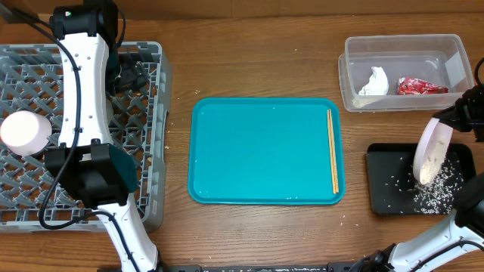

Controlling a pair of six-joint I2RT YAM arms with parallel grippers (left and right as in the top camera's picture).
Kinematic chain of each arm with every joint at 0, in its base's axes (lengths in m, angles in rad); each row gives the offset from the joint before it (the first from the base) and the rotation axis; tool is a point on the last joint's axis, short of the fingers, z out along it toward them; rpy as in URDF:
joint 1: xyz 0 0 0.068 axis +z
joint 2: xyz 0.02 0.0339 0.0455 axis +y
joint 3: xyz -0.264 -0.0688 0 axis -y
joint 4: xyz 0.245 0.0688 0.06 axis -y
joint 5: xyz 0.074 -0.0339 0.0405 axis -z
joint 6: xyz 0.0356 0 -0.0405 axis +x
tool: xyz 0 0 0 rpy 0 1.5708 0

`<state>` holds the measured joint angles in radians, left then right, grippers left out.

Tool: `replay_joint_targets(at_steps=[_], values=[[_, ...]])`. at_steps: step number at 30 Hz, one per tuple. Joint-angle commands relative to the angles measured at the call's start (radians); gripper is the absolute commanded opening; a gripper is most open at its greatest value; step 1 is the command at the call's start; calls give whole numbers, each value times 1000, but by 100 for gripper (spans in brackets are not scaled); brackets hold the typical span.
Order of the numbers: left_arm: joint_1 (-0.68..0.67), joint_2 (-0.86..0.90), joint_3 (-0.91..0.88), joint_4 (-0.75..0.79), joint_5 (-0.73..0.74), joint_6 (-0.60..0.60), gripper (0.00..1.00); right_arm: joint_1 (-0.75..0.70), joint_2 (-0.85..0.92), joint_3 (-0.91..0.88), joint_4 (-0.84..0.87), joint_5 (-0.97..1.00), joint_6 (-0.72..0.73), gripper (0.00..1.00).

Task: Sort waste into correct bins and load items into the dishwasher
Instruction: 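Tilt the plate with the right gripper to pour rice onto the black tray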

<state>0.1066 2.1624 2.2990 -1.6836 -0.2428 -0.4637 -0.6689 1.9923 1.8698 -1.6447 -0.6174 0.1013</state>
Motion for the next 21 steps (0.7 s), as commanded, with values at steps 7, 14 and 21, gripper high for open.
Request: replay_joint_targets(at_steps=[7, 14, 21], values=[[-2, 8, 7, -2, 1, 11, 100, -51, -32, -2, -30, -38, -50, 4], [-2, 8, 7, -2, 1, 11, 100, -100, -32, -2, -43, 27, 16, 4], [-2, 8, 7, -2, 1, 11, 100, -123, -32, -2, -50, -112, -100, 4]])
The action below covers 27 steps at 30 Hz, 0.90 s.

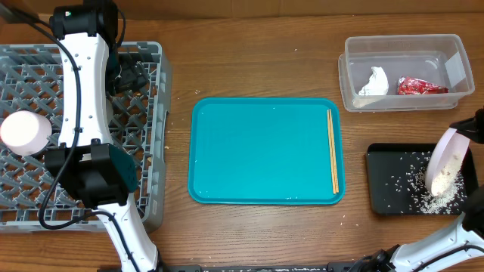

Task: Sort waste into correct bins and load items into the dishwasher
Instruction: 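Tilt the plate with the right gripper to pour rice onto the black tray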

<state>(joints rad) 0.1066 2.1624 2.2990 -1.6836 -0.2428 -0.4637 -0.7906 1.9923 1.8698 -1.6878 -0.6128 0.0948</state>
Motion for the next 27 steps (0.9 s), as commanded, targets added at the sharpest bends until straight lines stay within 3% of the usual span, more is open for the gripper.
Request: replay_joint_targets(at_steps=[1, 4, 7, 11, 16, 20, 25, 27], values=[[-2, 8, 7, -2, 1, 11, 100, -2, -32, -2, -7, -135, -111, 4], [-2, 8, 7, -2, 1, 11, 100, 2, -32, -4, 0, -79, -96, 4], [-2, 8, 7, -2, 1, 11, 100, -2, -32, -5, 7, 42, 37, 4], [-2, 8, 7, -2, 1, 11, 100, -3, -32, -5, -7, -139, -119, 4], [-2, 8, 7, -2, 1, 11, 100, -3, -32, -5, 6, -43, -39, 4], [-2, 8, 7, -2, 1, 11, 100, 4, -32, -6, -7, -207, -188, 4], [-2, 8, 7, -2, 1, 11, 100, 4, -32, -6, 22, -8, 10, 4], [-2, 8, 7, -2, 1, 11, 100, 4, -32, -6, 20, -29, 9, 4]])
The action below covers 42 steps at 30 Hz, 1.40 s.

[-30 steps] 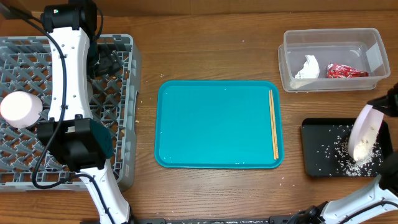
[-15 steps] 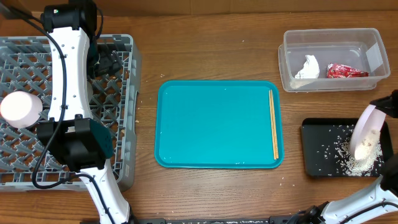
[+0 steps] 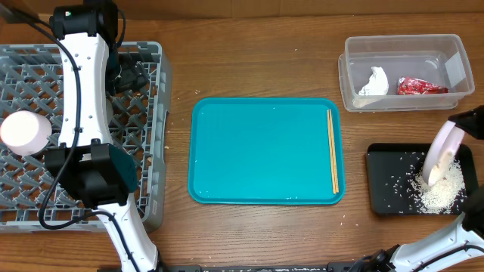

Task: Sort waste into correct bins and load items into the dishwasher
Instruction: 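Tilt the plate with the right gripper to pour rice onto the black tray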

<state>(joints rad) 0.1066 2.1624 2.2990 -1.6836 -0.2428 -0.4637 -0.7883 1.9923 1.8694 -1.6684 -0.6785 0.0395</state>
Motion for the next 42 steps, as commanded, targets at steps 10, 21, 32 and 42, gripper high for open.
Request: replay_joint_targets(at_steps=[10, 21, 32, 42], values=[[-2, 8, 7, -2, 1, 11, 100, 3, -32, -11, -13, -173, -119, 4], [-2, 8, 7, -2, 1, 11, 100, -4, -32, -11, -13, 31, 91, 4], [-2, 8, 7, -2, 1, 11, 100, -11, -32, -11, -17, -51, 53, 4], [-2, 8, 7, -2, 1, 11, 100, 3, -32, -12, -26, -198, -150, 7]])
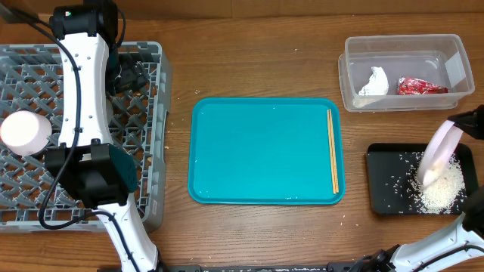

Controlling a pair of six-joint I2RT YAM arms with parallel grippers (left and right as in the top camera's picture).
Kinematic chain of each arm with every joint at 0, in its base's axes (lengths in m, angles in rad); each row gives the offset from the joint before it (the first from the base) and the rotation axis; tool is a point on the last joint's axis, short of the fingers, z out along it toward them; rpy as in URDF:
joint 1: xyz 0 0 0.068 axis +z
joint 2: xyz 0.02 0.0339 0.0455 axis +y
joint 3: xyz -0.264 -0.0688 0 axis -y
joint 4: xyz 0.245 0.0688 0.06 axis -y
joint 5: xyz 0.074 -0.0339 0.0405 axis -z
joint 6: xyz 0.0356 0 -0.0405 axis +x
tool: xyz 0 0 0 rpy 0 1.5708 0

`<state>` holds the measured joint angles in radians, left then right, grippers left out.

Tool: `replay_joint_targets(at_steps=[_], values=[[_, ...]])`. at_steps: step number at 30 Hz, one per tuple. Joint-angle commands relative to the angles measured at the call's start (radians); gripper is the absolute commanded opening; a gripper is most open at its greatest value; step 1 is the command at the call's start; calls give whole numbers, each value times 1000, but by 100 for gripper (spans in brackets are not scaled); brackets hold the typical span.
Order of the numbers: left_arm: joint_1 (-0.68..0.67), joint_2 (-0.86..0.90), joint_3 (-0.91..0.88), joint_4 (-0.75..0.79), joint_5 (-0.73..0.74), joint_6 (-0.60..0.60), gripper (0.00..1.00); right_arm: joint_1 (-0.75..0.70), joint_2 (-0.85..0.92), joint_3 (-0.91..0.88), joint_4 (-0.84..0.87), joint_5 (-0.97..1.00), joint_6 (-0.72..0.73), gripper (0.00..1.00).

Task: Sort waste into correct bins and load items into the dishwasher
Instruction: 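Tilt the plate with the right gripper to pour rice onto the black tray, then carry the empty plate left and set it on the teal tray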

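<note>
At the right edge of the overhead view my right gripper (470,122) is shut on the rim of a pale bowl (437,153). The bowl is tipped on edge over the black tray (380,185) and looks blurred. A heap of white rice (445,189) lies in the tray under it, with loose grains around. A pair of wooden chopsticks (332,151) lies along the right side of the teal tray (265,151). My left gripper (134,72) hangs over the grey dish rack (23,72); its jaws do not show clearly.
A clear bin (352,91) at the back right holds a crumpled white tissue (373,81) and a red wrapper (420,86). A white cup (25,130) sits in the rack. A few rice grains lie on the wood near the black tray.
The tipped bowl has shifted slightly and now looks blurred, with little rice showing inside it. The heap in the black tray is about the same. The left arm has not moved.
First the bowl was tilted over the black tray with a clump of rice in it and scattered grains below. Then it stood further right with rice collecting beneath. The heap then grew while the bowl emptied. The left arm stayed over the rack throughout.
</note>
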<state>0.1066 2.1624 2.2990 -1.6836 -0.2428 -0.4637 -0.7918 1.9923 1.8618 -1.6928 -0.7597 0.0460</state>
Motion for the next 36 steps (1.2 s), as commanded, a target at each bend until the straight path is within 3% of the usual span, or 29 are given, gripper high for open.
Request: replay_joint_targets(at_steps=[1, 5, 13, 19, 23, 32, 36], values=[[-2, 8, 7, -2, 1, 11, 100, 7, -32, -4, -2, -102, -153, 6], [-2, 8, 7, -2, 1, 11, 100, 8, -32, -4, -2, -137, -134, 4], [-2, 8, 7, -2, 1, 11, 100, -31, -32, -4, -2, -140, 41, 4], [-2, 8, 7, -2, 1, 11, 100, -33, -32, -4, -2, -87, 20, 4], [-2, 8, 7, -2, 1, 11, 100, -19, -40, -4, -2, -176, -125, 4], [-2, 8, 7, -2, 1, 11, 100, 11, -239, -3, 0, -308, -71, 4], [-2, 8, 7, -2, 1, 11, 100, 37, -346, -3, -2, -267, -76, 4]])
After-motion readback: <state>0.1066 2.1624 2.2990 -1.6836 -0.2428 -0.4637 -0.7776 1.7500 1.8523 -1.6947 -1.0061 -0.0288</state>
